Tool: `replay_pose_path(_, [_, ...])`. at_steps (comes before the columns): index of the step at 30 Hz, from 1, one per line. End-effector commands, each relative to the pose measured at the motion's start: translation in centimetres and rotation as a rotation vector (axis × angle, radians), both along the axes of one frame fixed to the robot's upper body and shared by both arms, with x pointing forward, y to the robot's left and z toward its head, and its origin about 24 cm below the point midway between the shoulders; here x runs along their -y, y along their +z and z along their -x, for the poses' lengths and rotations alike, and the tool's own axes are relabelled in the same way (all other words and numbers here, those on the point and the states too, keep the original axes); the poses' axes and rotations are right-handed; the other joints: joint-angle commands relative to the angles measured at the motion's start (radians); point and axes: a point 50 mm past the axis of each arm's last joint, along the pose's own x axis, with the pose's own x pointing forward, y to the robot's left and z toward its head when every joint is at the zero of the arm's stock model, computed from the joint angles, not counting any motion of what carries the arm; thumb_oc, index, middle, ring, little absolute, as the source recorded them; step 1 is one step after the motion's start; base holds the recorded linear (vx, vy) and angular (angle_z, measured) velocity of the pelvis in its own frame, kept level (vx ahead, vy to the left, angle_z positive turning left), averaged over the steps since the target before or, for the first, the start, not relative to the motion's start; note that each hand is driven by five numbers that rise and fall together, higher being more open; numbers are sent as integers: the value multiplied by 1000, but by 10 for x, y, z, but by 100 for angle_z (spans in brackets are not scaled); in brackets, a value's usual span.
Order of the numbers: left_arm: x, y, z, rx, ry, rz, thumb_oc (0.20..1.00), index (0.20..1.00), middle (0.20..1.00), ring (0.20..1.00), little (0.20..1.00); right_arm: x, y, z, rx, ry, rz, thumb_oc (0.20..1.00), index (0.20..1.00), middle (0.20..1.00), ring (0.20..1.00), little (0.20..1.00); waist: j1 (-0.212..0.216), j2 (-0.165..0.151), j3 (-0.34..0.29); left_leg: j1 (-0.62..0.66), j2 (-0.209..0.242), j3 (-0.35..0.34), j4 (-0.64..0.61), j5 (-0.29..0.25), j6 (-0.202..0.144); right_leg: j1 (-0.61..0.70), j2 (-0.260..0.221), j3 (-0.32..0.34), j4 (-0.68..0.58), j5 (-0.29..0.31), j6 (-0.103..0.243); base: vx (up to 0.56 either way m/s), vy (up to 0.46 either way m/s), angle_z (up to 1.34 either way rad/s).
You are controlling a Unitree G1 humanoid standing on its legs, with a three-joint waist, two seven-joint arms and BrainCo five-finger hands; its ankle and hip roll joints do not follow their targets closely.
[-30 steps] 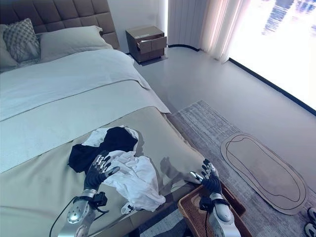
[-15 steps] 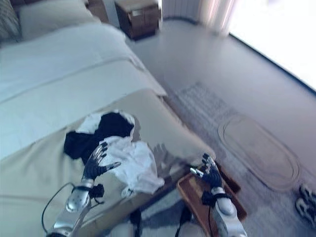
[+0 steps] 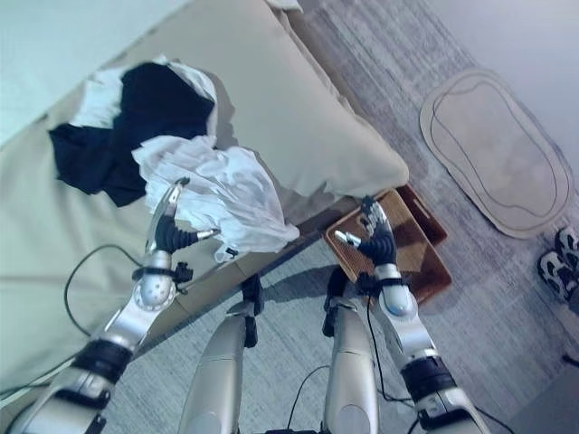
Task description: Pick up clothes into the bucket
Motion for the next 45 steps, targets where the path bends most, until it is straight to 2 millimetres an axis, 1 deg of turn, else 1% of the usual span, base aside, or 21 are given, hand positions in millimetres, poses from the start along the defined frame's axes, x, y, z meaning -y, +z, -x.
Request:
replay_pose_path(1, [-15, 15, -2, 101, 104, -145, 1000, 1000, 1000, 1000, 1000, 3, 10, 16, 107, -9, -5, 1000, 1000, 1000, 1000, 1000, -17, -11, -67, -38, 27, -20, 161, -125, 8, 34, -46, 106, -60, 56, 83, -8, 18, -6])
replay_pose_path(6, [-31, 42, -17, 171, 245, -389, 1000, 1000, 1000, 1000, 1000, 13, 4, 24, 89, -22, 6, 1000, 1000, 1000, 1000, 1000, -49, -12, -74, -143, 28, -35, 235, -144, 10, -67, -41, 117, 9, 34, 79, -1, 5, -2])
replay_pose_path(12, [-38, 54, -27, 171, 292, -501, 1000, 1000, 1000, 1000, 1000, 16, 5, 24, 93, -10, 3, 1000, 1000, 1000, 1000, 1000, -65, -12, -86, -195, 27, -41, 247, -149, 13, -121, -34, 126, 15, 36, 77, 15, 3, 0])
replay_pose_path(13, [-44, 51, -31, 121, 323, -553, 1000, 1000, 1000, 1000, 1000, 15, 7, 22, 100, 0, 3, 1000, 1000, 1000, 1000, 1000, -68, -5, -93, -197, 33, -47, 257, -182, 8, -129, -25, 137, 29, 7, 85, 0, 0, 0])
replay_pose_path(14, [-43, 52, -32, 124, 322, -553, 1000, 1000, 1000, 1000, 1000, 15, 8, 22, 102, -2, 2, 1000, 1000, 1000, 1000, 1000, -69, -9, -88, -211, 28, -41, 253, -151, 14, -138, -31, 133, 18, 36, 76, 1, 23, -7])
replay_pose_path(15, [-44, 51, -36, 94, 336, -592, 1000, 1000, 1000, 1000, 1000, 14, 10, 21, 107, 4, 3, 1000, 1000, 1000, 1000, 1000, -74, -9, -89, -221, 27, -42, 260, -150, 14, -146, -30, 135, 20, 37, 76, -6, 7, -7])
replay_pose_path(16, [-50, 46, -39, 33, 358, -617, 1000, 1000, 1000, 1000, 1000, 14, 10, 20, 107, 5, 10, 1000, 1000, 1000, 1000, 1000, -76, -4, -93, -217, 33, -48, 268, -180, 9, -144, -23, 141, 34, 10, 83, 81, 7, -5])
replay_pose_path(21, [-62, 35, -53, -215, 432, -773, 1000, 1000, 1000, 1000, 1000, 13, 17, 19, 126, 28, 18, 1000, 1000, 1000, 1000, 1000, -100, -4, -92, -249, 35, -45, 293, -189, 13, -182, -11, 157, 50, 14, 83, 19, 11, -3])
replay_pose_path(26, [-60, 37, -55, -242, 381, -830, 1000, 1000, 1000, 1000, 1000, 16, 20, 21, 138, 41, 6, 1000, 1000, 1000, 1000, 1000, -106, 2, -108, -280, 32, -50, 303, -189, 14, -210, -7, 162, 49, 16, 83, 5, 4, -4])
replay_pose_path(31, [-58, 37, -56, -257, 349, -807, 1000, 1000, 1000, 1000, 1000, 17, 20, 22, 141, 40, -1, 1000, 1000, 1000, 1000, 1000, -107, 4, -117, -298, 30, -50, 302, -185, 14, -228, -4, 164, 48, 18, 83, 0, 0, 0])
replay_pose_path(32, [-55, 35, -56, -259, 330, -757, 260, 260, 260, 260, 260, 17, 19, 22, 138, 38, -5, 1000, 1000, 1000, 1000, 1000, -106, 3, -120, -303, 29, -48, 302, -184, 15, -233, -5, 164, 49, 20, 84, 0, 0, 0])
replay_pose_path(33, [-55, 35, -55, -259, 330, -756, 260, 260, 260, 260, 260, 17, 19, 22, 138, 39, -5, 1000, 1000, 1000, 1000, 1000, -107, 3, -121, -304, 29, -48, 302, -184, 15, -234, -5, 164, 49, 20, 84, 0, 0, 0])
replay_pose_path(34, [-54, 35, -55, -253, 318, -746, 200, 200, 200, 200, 200, 18, 17, 23, 134, 34, -3, 1000, 1000, 1000, 1000, 1000, -106, 3, -123, -304, 28, -48, 302, -184, 16, -235, -6, 163, 50, 21, 84, 0, 0, 0])
replay_pose_path(38, [-50, 28, -51, -233, 285, -723, 200, 200, 200, 200, 200, 19, 14, 24, 125, 21, -2, 1000, 1000, 1000, 1000, 1000, -100, 3, -129, -293, 25, -46, 291, -183, 17, -228, -10, 163, 40, 25, 87, 0, 0, 0])
replay_pose_path(39, [-48, 25, -50, -232, 274, -712, 200, 200, 200, 200, 200, 19, 13, 23, 123, 18, -1, 1000, 1000, 1000, 1000, 1000, -100, 4, -131, -288, 23, -45, 279, -175, 17, -222, -13, 161, 31, 31, 89, -90, 16, 2])
replay_pose_path(40, [-46, 18, -47, -235, 259, -699, 200, 200, 200, 200, 200, 19, 13, 23, 123, 17, -2, 1000, 1000, 1000, 1000, 1000, -99, 0, -127, -285, 17, -37, 262, -139, 22, -211, -23, 152, 7, 63, 82, 0, 0, 0])
replay_pose_path(41, [-45, 14, -45, -239, 253, -690, 200, 200, 200, 200, 200, 19, 12, 23, 118, 18, -2, 1000, 1000, 1000, 1000, 1000, -93, 5, -132, -261, 21, -43, 256, -168, 15, -195, -17, 155, 13, 36, 91, -83, 12, 1])
replay_pose_path(42, [-43, 9, -44, -245, 243, -678, 200, 200, 200, 200, 200, 18, 11, 23, 115, 16, 2, 1000, 1000, 1000, 1000, 1000, -93, 2, -129, -252, 15, -36, 233, -132, 20, -184, -25, 148, -12, 68, 84, 84, -5, 1])
replay_pose_path(43, [-44, 9, -43, -247, 243, -678, 200, 200, 200, 200, 200, 18, 11, 23, 113, 17, 3, 1000, 1000, 1000, 1000, 1000, -90, 6, -132, -236, 20, -42, 234, -162, 14, -174, -18, 152, -2, 39, 92, -81, 9, 3])
replay_pose_path(44, [-43, -1, -39, -263, 231, -662, 200, 200, 200, 200, 200, 17, 10, 23, 110, 16, 7, 1000, 1000, 1000, 1000, 1000, -88, 3, -129, -221, 12, -33, 209, -122, 17, -153, -28, 143, -33, 74, 85, -5, 0, 6])
replay_pose_path(45, [-43, -1, -39, -264, 232, -662, 200, 200, 200, 200, 200, 17, 10, 23, 110, 16, 8, 1000, 1000, 1000, 1000, 1000, -89, 3, -126, -217, 12, -33, 206, -121, 17, -149, -28, 143, -35, 75, 85, -78, 5, 5])
